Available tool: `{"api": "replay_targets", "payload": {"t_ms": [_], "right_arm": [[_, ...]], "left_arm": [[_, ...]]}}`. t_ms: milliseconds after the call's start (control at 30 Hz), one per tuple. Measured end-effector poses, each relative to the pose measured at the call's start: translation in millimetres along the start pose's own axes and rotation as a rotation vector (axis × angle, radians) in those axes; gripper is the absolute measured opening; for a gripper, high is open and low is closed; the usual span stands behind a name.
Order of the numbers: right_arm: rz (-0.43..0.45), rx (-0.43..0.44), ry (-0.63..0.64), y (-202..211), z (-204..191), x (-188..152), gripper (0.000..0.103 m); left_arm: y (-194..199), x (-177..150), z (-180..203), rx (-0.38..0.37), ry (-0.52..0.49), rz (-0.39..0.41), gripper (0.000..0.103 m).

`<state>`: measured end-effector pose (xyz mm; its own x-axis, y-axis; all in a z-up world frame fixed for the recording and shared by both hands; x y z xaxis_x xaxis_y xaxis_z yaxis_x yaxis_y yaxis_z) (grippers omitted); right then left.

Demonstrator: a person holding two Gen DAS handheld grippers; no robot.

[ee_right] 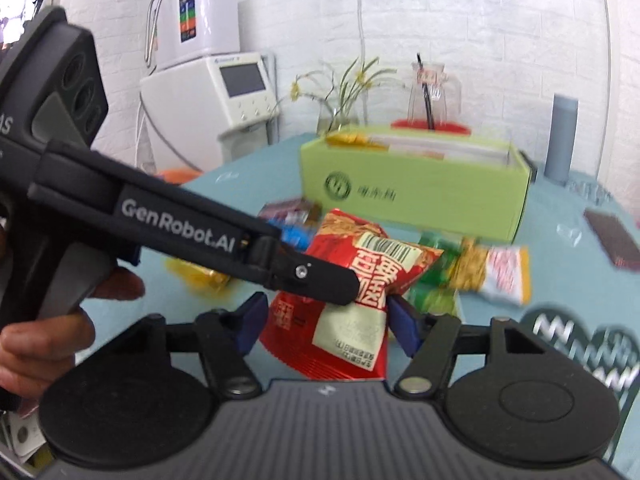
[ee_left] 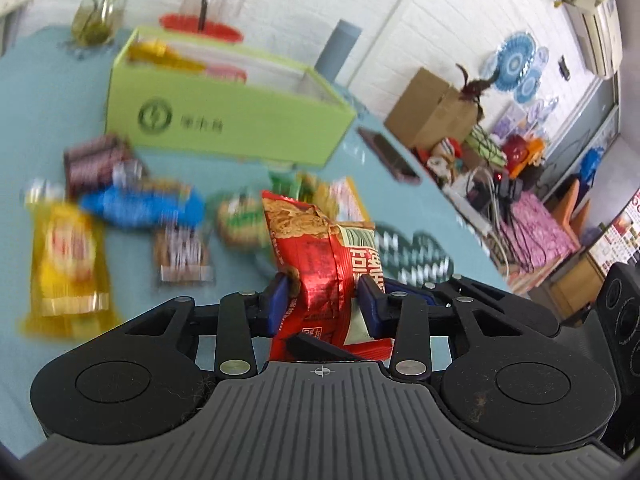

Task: Organize snacks
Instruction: 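Carry the red biscuit bag into the green box and open the left tool, then grasp the yellow cake packet with the left tool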

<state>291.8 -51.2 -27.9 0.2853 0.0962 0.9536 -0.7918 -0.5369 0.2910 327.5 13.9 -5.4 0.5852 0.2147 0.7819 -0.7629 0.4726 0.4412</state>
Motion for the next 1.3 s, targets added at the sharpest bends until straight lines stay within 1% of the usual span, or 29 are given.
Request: {"api": "replay_targets", "payload": {"t_ms": [100,233,333,400,467,533,567,600,633,667,700,733,800,833,867,900,967,1067,1100,1200,1300], "right_arm": [[0.043,-0.008,0.051,-29.4,21.2,38.6,0.068],[0.072,-0.019,0.072,-78.3,56.0,88.4,0.069],[0.058,-0.021,0.069,-121.9,84.2,112.6,0.069],[0.027,-0.019,0.063,-150.4,100.7,117.7,0.069],[-0.014,-0.014,0.046,-177.1,116.3,115.7,0.069],[-0.069,-0.006,0.019,-202.9,129.2,106.5,0.069],[-0.1,-0.003,0.007,-214.6,134.9,98.9,0.069],[-0.13,-0.002,0.0,-226.5,139.2,91.3,0.069],[-0.154,-0.003,-0.004,-233.9,141.4,83.0,0.07],[-0.168,0.003,-0.018,-241.2,145.5,74.8,0.082],[-0.167,0.014,-0.026,-242.9,146.4,70.9,0.083],[-0.158,0.016,-0.026,-240.6,145.2,70.1,0.083],[-0.143,0.012,-0.026,-233.5,142.4,74.1,0.085],[-0.121,0.01,-0.023,-225.2,140.2,78.8,0.088],[-0.09,0.001,-0.013,-215.7,138.8,85.0,0.094],[-0.058,-0.005,-0.001,-204.0,136.6,91.7,0.093],[-0.005,-0.011,0.011,-178.4,130.5,103.4,0.093],[0.049,-0.002,-0.01,-131.3,119.4,110.3,0.093],[0.05,0.005,-0.023,-116.9,114.5,107.5,0.093],[0.046,0.019,-0.067,-78.1,97.6,88.3,0.093],[0.024,0.024,-0.108,-51.0,77.3,58.8,0.094]], "left_arm": [[-20.8,53.2,3.7,0.015,-0.048,0.057,0.015],[-58.0,122.0,2.2,0.033,-0.098,0.115,0.015],[-93.1,158.7,-9.2,0.047,-0.103,0.119,0.016],[-121.1,174.1,-22.2,0.059,-0.093,0.101,0.016],[-148.6,181.8,-36.4,0.076,-0.086,0.076,0.016],[-175.5,181.3,-51.7,0.097,-0.074,0.038,0.016],[-187.8,178.4,-58.7,0.104,-0.072,0.018,0.018],[-198.8,173.3,-66.2,0.115,-0.066,-0.004,0.025],[-207.8,168.2,-72.1,0.125,-0.062,-0.017,0.032],[-215.1,163.5,-76.2,0.126,-0.057,-0.03,0.042],[-219.2,159.3,-78.7,0.123,-0.056,-0.037,0.042],[-219.0,157.3,-79.1,0.12,-0.06,-0.029,0.041],[-208.8,159.4,-74.9,0.1,-0.061,0.003,0.048],[-200.8,163.1,-71.3,0.095,-0.065,0.028,0.049],[-191.1,167.0,-66.7,0.092,-0.077,0.053,0.052],[-181.0,170.5,-61.9,0.092,-0.093,0.077,0.058],[-156.2,177.4,-51.0,0.097,-0.127,0.131,0.065],[-114.9,178.0,-32.6,0.066,-0.146,0.189,0.069],[-100.9,174.0,-28.2,0.056,-0.144,0.201,0.072],[-62.2,154.1,-19.1,0.037,-0.135,0.228,0.077],[-30.4,119.9,-18.0,0.047,-0.114,0.219,0.08]]}}
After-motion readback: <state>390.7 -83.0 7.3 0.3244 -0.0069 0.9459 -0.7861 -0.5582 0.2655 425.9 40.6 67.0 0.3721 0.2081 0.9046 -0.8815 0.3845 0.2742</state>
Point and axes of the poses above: each gripper's, at about its wrist camera, not at the fingertips, and y roughly against the way its jaws point, z to its right, x to its top, the point moved 9 cm from there along -y, roughly the way its jaws point, and after that the axes turned 11 degrees about z, right-handed, at the moved point
